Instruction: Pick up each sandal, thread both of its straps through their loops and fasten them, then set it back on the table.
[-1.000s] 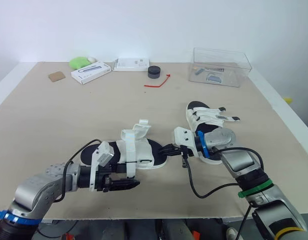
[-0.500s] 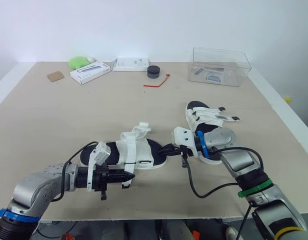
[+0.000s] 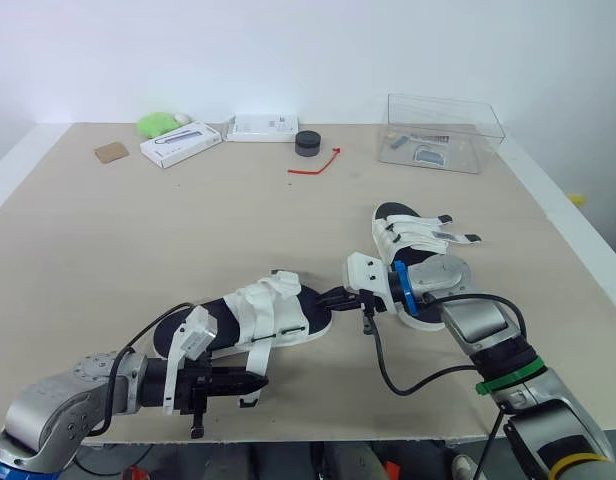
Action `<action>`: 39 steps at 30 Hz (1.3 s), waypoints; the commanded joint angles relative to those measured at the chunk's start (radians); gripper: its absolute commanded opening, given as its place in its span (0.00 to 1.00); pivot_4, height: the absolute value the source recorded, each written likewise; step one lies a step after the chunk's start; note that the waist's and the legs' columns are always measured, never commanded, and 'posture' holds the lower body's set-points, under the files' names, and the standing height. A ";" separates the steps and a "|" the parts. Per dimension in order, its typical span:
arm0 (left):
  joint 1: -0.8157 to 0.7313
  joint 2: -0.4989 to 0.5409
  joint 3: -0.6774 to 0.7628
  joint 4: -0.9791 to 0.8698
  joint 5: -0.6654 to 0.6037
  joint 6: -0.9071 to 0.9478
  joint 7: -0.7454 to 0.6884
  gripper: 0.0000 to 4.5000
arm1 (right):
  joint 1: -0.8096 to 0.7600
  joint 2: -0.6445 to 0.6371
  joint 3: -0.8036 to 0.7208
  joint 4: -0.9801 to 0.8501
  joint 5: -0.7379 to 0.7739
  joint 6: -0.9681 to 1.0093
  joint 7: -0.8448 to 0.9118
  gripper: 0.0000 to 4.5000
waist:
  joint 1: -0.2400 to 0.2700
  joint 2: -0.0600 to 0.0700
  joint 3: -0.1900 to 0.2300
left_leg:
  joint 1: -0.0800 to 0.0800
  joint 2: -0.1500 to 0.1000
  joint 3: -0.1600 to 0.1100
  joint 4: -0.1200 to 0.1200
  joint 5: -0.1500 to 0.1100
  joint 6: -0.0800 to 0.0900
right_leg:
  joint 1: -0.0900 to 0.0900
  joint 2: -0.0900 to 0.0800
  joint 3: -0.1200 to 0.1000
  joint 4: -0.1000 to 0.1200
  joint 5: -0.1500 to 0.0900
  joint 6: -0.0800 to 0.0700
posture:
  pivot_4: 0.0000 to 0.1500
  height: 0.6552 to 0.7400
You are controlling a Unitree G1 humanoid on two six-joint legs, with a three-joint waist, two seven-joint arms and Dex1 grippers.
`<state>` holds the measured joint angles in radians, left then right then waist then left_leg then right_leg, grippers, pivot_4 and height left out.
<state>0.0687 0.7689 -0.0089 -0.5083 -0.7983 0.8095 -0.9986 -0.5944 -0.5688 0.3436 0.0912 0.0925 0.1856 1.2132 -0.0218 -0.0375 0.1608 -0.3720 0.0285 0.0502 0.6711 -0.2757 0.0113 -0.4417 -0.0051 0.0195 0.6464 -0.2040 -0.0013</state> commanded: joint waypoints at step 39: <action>-0.223 0.011 -0.095 0.370 0.429 -0.534 -0.105 0.01 | -0.002 -0.019 0.005 -0.003 -0.015 0.010 0.014 0.00 | 0.001 0.002 -0.001 | 0.002 0.000 0.002 0.001 -0.002 0.000 | 0.001 0.000 -0.001 0.000 0.000 0.002 | 1.00 1.00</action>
<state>-0.1408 0.7842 -0.1051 -0.1536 -0.3874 0.3003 -1.0965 -0.5902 -0.5803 0.3468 0.0796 0.0923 0.1921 1.2238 -0.0212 -0.0360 0.1599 -0.3705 0.0282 0.0524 0.6718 -0.2777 0.0116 -0.4408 -0.0051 0.0188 0.6466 -0.2038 0.0010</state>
